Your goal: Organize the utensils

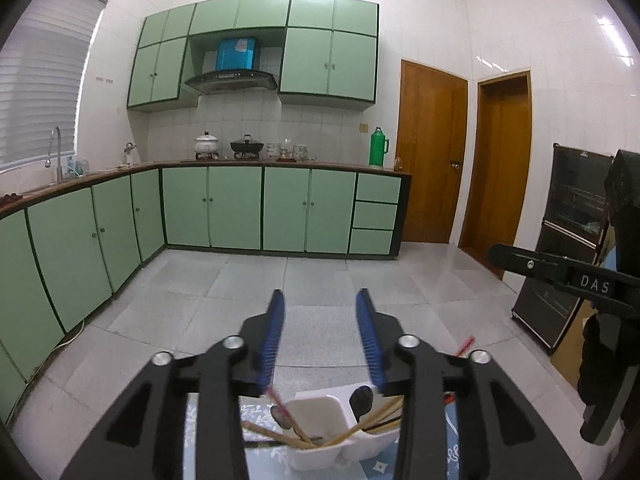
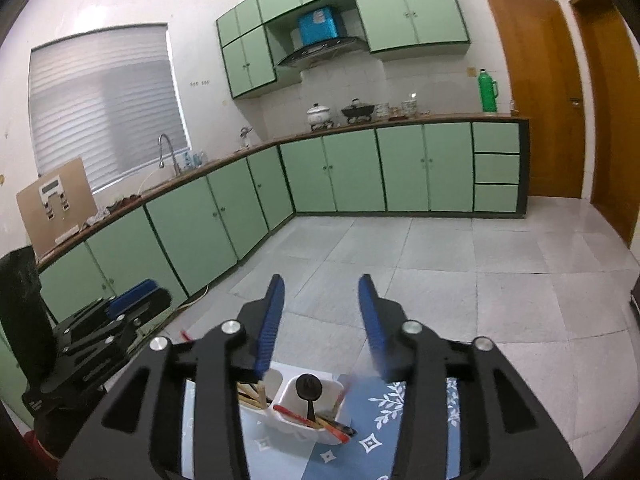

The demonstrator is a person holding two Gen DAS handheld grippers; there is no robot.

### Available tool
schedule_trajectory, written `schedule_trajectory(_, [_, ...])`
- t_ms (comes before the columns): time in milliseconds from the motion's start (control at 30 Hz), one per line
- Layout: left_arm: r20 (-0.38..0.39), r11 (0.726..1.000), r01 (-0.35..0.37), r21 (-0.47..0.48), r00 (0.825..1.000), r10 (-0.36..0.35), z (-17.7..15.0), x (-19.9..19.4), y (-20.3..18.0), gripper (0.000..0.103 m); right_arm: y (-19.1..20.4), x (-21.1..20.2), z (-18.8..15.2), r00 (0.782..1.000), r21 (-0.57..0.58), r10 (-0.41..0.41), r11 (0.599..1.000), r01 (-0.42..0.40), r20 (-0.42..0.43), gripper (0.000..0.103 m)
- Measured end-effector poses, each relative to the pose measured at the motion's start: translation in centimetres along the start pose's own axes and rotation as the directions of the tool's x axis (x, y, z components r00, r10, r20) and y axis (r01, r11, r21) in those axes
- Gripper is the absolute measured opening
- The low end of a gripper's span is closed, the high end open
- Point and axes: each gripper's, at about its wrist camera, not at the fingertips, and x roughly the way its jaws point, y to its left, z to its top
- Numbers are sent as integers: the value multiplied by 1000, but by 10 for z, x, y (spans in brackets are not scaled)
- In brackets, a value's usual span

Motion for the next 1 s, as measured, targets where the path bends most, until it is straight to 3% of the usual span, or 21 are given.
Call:
schedule_trajectory(200, [13,1000,-5,-16,1000,5,-12,-47,-6,64,-1,-48,-12,998,-2,-27,1000,27,62,67])
schedule_trajectory(267, [1,1000,-14,-24,1000,14,-19,-60,-8,69,-2,-63,-21,997,7,-40,999,40,69,81])
schedule_trajectory(367, [-24,999,-15,-36,1000,14,-32,-75,-8,72,-1,-83,-41,996,12,-55,998,54,75,90])
schedule_trajectory(600, [-67,998,-50,-30,997,48,-75,-116,-18,87,9,-118,-95,997,27,-70,997,69,32,98])
schedule_trajectory(800, [-124,997,-58,-47,991,51,-107,-141,-25,95,24,-138,-141,998,51,-50,997,52,-36,98])
schedule_trajectory(1000, [-170,996,-81,-35,983,74,-132,-160,-31,97,50,-148,-167,995,-8,-54,999,54,-86,98])
